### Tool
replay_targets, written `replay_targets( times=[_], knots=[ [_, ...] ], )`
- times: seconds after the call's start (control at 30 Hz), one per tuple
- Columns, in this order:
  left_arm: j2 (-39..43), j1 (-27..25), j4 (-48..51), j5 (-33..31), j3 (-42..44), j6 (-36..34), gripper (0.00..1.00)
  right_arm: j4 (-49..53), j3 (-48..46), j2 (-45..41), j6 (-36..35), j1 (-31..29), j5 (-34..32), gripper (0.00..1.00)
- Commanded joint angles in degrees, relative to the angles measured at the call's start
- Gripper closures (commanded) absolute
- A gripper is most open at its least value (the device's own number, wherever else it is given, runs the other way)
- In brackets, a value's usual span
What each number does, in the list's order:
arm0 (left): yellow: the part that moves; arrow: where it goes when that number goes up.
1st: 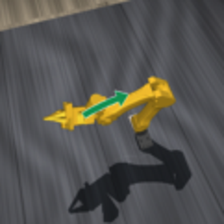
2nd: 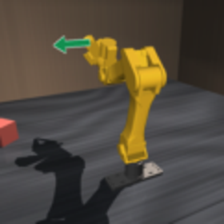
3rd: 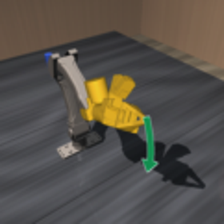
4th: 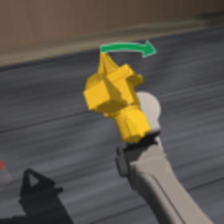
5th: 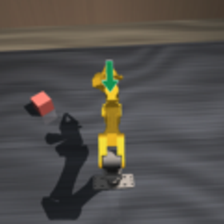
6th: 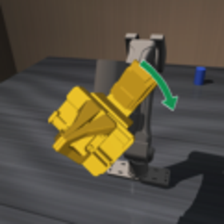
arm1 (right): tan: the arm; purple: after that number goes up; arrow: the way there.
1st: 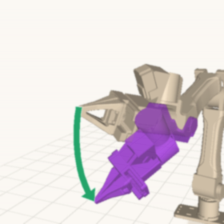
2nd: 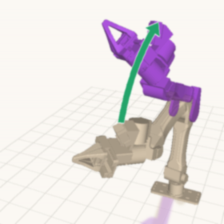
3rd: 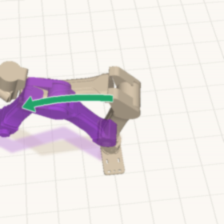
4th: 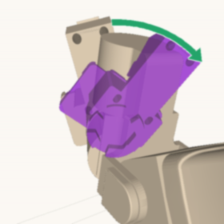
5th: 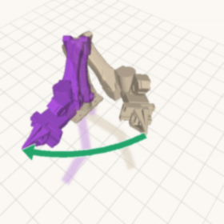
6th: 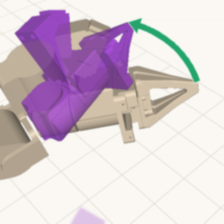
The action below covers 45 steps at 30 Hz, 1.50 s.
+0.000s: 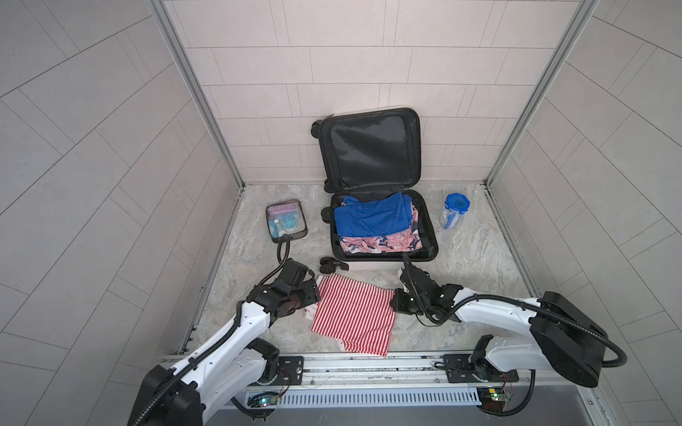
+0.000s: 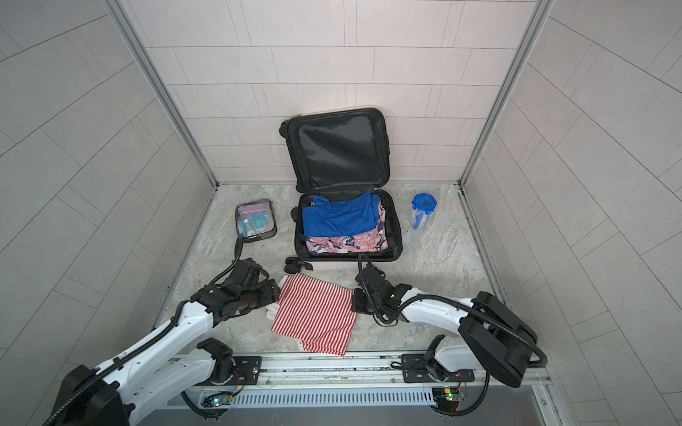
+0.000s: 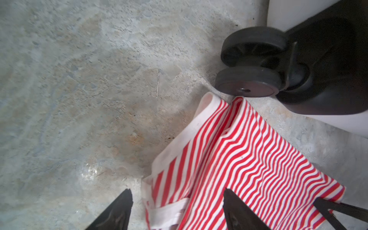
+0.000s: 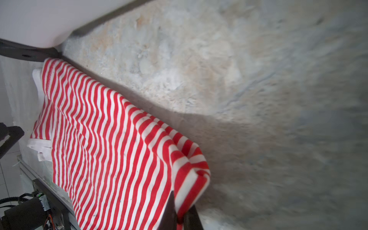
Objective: Pack the luggage
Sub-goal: 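Grasp the striped cloth's near corner with the right gripper, pulling it taut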
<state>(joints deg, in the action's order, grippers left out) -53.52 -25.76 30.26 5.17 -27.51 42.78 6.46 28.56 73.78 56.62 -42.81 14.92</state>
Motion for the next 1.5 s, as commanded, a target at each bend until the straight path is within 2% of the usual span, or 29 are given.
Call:
replay_targets(
  times=[0.0,0.2,0.33,0.4,0.57,0.73,0.93,1.13,1.47],
  knots=[
    [-1.9,0.3,-0.6,2.0,-0.5,-2.7,0.21,9.3,0.4,-2.7,-6.2,3.9,1.0,0.92],
    [-5.7,-0.9,-8.3,8.6,0.5,-3.7,0.21,15.2,0.6,-5.6,-12.9,14.2,4.8,0.91],
    [-8.0,-3.5,-13.0,10.1,0.4,-3.6,0.2,16.2,3.0,-4.1,-15.2,17.1,6.3,0.85],
    [-10.1,-4.7,-15.2,10.5,0.2,-3.6,0.2,16.1,4.4,-2.7,-15.8,17.6,6.9,0.77],
    [-16.0,-6.8,-19.0,10.0,-0.4,-3.6,0.2,16.1,6.4,-1.5,-16.1,17.7,8.0,0.47],
    [-19.5,-8.4,-21.7,9.1,-0.9,-4.2,0.2,18.9,4.9,-5.4,-15.9,18.0,6.7,0.35],
    [-23.5,-10.4,-24.0,10.0,-2.1,-4.9,0.22,21.5,1.6,-11.4,-14.4,18.7,6.1,0.32],
    [-26.3,-13.6,-25.5,9.6,-2.0,-4.5,0.25,19.7,-2.6,-14.6,-11.4,18.6,6.6,0.33],
    [-32.3,-21.8,-31.5,8.3,-1.1,0.4,0.37,12.1,-6.8,-13.4,-5.7,13.6,7.1,0.42]
  ],
)
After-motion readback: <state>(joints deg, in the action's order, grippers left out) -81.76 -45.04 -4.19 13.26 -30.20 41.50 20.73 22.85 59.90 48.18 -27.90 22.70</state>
